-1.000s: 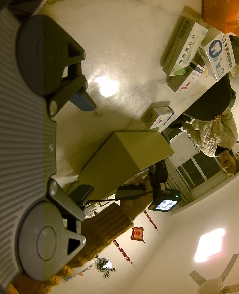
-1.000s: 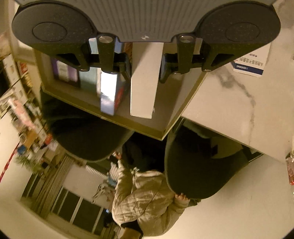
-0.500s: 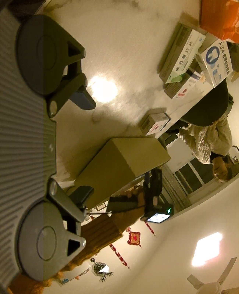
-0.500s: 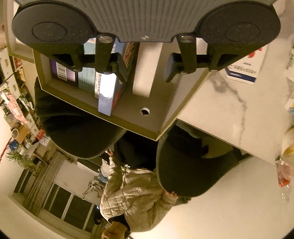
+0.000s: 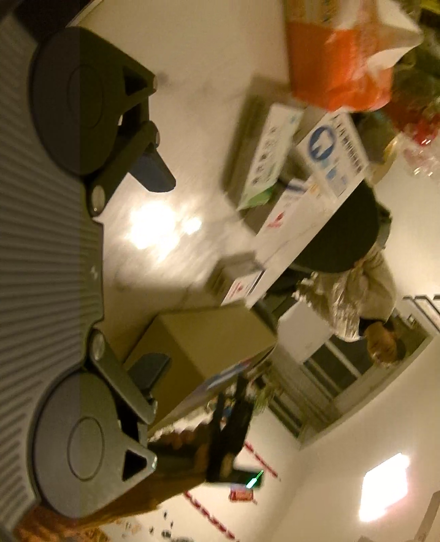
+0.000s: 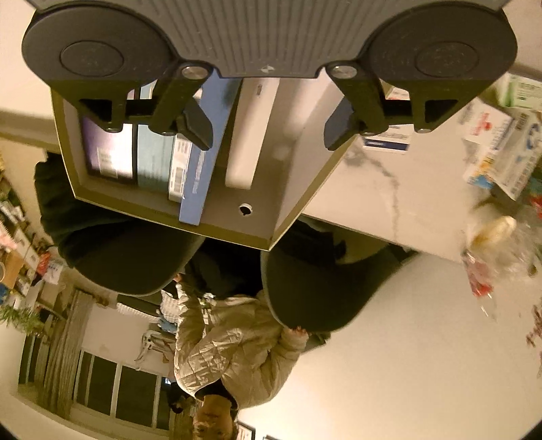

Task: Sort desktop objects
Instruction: 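Move the left gripper to the blue-and-white tooth-logo box and grasp it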

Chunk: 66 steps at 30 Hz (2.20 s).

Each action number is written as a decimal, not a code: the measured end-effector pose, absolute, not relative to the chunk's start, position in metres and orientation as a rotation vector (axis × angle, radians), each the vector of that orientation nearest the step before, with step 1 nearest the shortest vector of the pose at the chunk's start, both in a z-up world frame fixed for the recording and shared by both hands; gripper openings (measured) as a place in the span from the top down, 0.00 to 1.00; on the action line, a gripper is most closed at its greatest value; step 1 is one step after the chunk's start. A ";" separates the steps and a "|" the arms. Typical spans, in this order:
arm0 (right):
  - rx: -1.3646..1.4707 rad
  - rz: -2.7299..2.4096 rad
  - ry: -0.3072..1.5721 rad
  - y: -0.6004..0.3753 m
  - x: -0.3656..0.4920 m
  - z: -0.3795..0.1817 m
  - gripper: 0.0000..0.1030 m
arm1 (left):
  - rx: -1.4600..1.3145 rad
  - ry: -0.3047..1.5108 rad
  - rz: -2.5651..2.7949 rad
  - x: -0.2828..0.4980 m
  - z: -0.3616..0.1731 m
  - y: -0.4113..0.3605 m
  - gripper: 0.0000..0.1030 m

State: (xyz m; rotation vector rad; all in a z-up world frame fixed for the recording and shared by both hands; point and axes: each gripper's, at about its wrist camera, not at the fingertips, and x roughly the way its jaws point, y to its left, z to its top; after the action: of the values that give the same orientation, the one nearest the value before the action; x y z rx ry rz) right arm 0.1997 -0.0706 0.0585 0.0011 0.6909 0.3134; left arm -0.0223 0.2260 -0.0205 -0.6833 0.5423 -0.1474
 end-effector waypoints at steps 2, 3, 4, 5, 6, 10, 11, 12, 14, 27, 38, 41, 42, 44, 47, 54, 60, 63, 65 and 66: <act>0.044 0.335 0.683 -0.077 0.190 0.063 0.21 | -0.641 0.536 -0.096 -0.019 -0.016 0.228 0.00; 0.066 0.346 0.679 -0.081 0.186 0.065 0.21 | -0.620 0.534 -0.073 -0.018 -0.015 0.230 0.00; 0.087 0.357 0.675 -0.084 0.181 0.067 0.21 | -0.593 0.534 -0.052 -0.017 -0.013 0.230 0.00; 0.109 0.368 0.670 -0.088 0.176 0.069 0.21 | -0.564 0.535 -0.031 -0.015 -0.011 0.230 0.00; 0.131 0.379 0.666 -0.091 0.171 0.071 0.20 | -0.534 0.534 -0.014 -0.013 -0.009 0.230 0.00; 0.205 0.421 0.641 -0.104 0.154 0.076 0.18 | -0.405 0.551 0.028 -0.001 -0.001 0.226 0.00; 0.209 0.430 0.628 -0.107 0.151 0.073 0.17 | -0.379 0.552 0.038 0.002 0.001 0.226 0.00; 0.213 0.438 0.614 -0.110 0.148 0.071 0.17 | -0.353 0.553 0.049 0.005 0.003 0.226 0.00; 0.222 0.455 0.586 -0.116 0.143 0.066 0.16 | -0.299 0.553 0.072 0.013 0.009 0.226 0.00; 0.275 0.565 0.404 -0.154 0.106 0.033 0.04 | -0.111 0.620 0.154 0.060 0.027 0.240 0.00; 0.216 0.978 0.378 -0.153 0.085 0.026 0.01 | 0.082 0.714 0.184 0.115 0.019 0.242 0.00; 0.203 1.013 0.389 -0.148 0.084 0.024 0.01 | 0.102 0.748 0.203 0.126 0.013 0.248 0.00; 0.198 1.022 0.393 -0.146 0.083 0.023 0.01 | 0.107 0.758 0.208 0.128 0.010 0.250 0.00; 0.189 1.039 0.400 -0.143 0.082 0.021 0.01 | 0.113 0.774 0.215 0.134 0.006 0.254 0.00; 0.174 1.065 0.411 -0.137 0.080 0.019 0.01 | 0.117 0.793 0.217 0.141 0.002 0.259 0.00; 0.140 1.125 0.438 -0.125 0.076 0.014 0.01 | 0.126 0.851 0.204 0.160 -0.009 0.270 0.00; 0.128 1.141 0.457 -0.118 0.075 0.009 0.01 | 0.145 0.873 0.199 0.166 -0.018 0.269 0.00; 0.132 1.138 0.467 -0.116 0.077 0.007 0.01 | 0.147 0.869 0.197 0.166 -0.020 0.268 0.00; 0.135 1.138 0.475 -0.115 0.078 0.005 0.01 | 0.137 0.856 0.200 0.165 -0.020 0.269 0.01; 0.137 1.138 0.480 -0.114 0.078 0.004 0.01 | 0.129 0.848 0.201 0.164 -0.019 0.269 0.06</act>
State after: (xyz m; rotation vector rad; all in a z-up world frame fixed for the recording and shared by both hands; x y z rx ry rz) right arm 0.0782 -0.1141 0.0041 0.1368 0.4802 1.1383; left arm 0.1643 0.2694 -0.0195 0.1289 0.8482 0.2014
